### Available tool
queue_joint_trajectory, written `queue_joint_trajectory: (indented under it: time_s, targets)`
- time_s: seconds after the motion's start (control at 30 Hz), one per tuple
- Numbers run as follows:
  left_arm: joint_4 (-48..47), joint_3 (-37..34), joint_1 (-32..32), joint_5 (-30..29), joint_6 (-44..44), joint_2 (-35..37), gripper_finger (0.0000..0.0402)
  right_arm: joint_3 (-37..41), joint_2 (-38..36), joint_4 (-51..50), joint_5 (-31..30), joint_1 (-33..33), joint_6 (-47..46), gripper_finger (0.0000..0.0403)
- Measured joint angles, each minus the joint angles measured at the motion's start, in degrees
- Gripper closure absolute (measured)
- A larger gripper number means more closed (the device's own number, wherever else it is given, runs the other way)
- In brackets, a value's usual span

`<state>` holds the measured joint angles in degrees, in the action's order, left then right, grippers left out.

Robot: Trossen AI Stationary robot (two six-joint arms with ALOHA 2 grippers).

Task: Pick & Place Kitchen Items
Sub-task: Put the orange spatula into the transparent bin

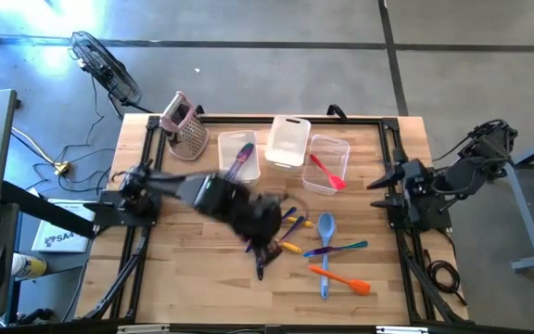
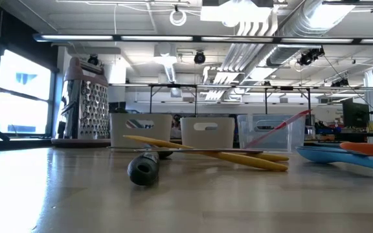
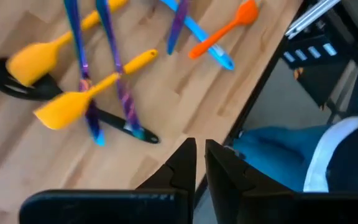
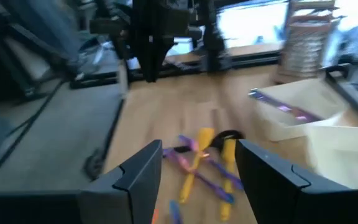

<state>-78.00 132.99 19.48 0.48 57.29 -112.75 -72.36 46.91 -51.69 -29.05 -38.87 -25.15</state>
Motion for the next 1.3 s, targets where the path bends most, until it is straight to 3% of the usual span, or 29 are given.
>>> queue_joint_trajectory:
  time_s: [0.23,0.43,0.67,0.9,1.13,1.3]
  targets:
    - [2.9,0.0,11.6,-16.0,10.5,0.0,0.0371,0.0,5.9,0.1,11.4,-0.2,-1.0,0.0205]
    - [5.0,0.0,17.0,-23.4,16.0,0.0,0.0371,0.0,11.7,0.7,21.9,-0.2,-4.4,0.0205]
    - [5.3,0.0,19.7,-23.6,16.5,0.0,0.0371,0.0,16.5,4.3,30.7,-0.2,-8.0,0.0205]
    - [5.0,0.0,20.8,-20.5,16.4,0.0,0.0371,0.0,21.1,19.2,39.8,-0.3,-5.6,0.0205]
    - [5.0,0.0,21.9,-20.6,14.9,0.0,0.0371,0.0,23.8,22.5,35.3,-0.5,-8.1,0.0205]
    - [5.0,0.0,22.3,-20.7,13.1,0.0,0.0371,0.0,24.7,23.7,35.2,-1.2,-14.0,0.0205]
